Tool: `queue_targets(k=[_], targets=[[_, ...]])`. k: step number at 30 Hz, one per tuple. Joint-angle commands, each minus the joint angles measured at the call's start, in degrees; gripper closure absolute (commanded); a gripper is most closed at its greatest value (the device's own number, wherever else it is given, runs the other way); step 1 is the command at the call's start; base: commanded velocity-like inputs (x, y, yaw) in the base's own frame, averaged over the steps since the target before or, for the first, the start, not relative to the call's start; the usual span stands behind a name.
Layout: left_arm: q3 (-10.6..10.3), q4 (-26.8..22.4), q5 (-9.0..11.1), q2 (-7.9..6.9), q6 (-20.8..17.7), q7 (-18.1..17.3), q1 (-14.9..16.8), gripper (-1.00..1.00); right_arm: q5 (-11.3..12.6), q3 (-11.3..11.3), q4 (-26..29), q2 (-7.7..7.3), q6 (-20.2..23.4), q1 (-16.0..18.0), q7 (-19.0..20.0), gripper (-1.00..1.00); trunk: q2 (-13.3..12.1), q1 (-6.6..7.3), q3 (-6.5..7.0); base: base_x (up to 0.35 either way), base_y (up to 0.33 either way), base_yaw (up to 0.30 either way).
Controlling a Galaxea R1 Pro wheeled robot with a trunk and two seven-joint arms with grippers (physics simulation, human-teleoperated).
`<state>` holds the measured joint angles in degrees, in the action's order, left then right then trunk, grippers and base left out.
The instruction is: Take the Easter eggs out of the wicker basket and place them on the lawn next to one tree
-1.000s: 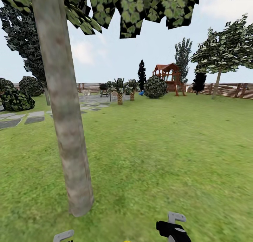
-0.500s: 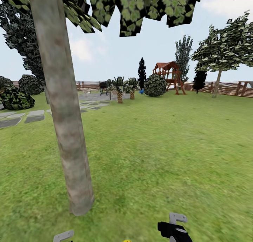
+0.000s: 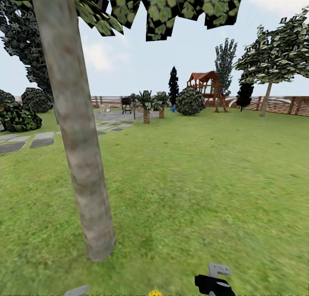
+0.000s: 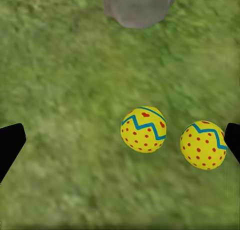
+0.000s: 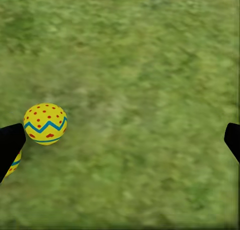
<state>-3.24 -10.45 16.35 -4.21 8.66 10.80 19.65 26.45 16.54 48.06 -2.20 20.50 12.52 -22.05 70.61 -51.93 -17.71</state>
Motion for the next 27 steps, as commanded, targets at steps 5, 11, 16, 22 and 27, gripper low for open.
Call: queue_targets(k=[5,11,16,22,27], targets=[[-0.4,0.3,0.4,-0.01,0.5,0.1,0.0,-1.0,0.5,0.2,-0.8,-0.15,0.1,0.1,-0.5,-1.0,-2.0,1.1,0.36,0.0,0.0,0.0],[-0.4,0.3,0.4,-0.01,0.7,0.1,0.0,-1.0,0.5,0.0,-2.4,-0.17,-2.6,0.1,-0.5,-1.0,-4.4,2.42,0.88,0.0,0.0,0.0],[-0.4,0.4,0.4,-0.01,0.7,0.1,0.0,-1.0,0.4,-0.1,-5.1,-0.19,-4.8,0.1,-0.4,-1.0,-6.4,3.52,1.31,0.0,0.0,0.0],[-0.4,0.4,0.4,-0.01,0.7,0.1,-0.3,-1.0,0.5,0.0,-6.7,-0.87,-5.5,0.1,-0.4,-1.0,-8.8,4.84,1.83,0.0,0.0,0.0],[-0.4,0.4,0.4,-0.01,0.7,0.1,-0.6,-1.0,0.5,0.0,-7.6,-1.27,-5.6,0.1,-0.3,-1.0,-10.8,5.94,2.26,0.0,0.0,0.0]])
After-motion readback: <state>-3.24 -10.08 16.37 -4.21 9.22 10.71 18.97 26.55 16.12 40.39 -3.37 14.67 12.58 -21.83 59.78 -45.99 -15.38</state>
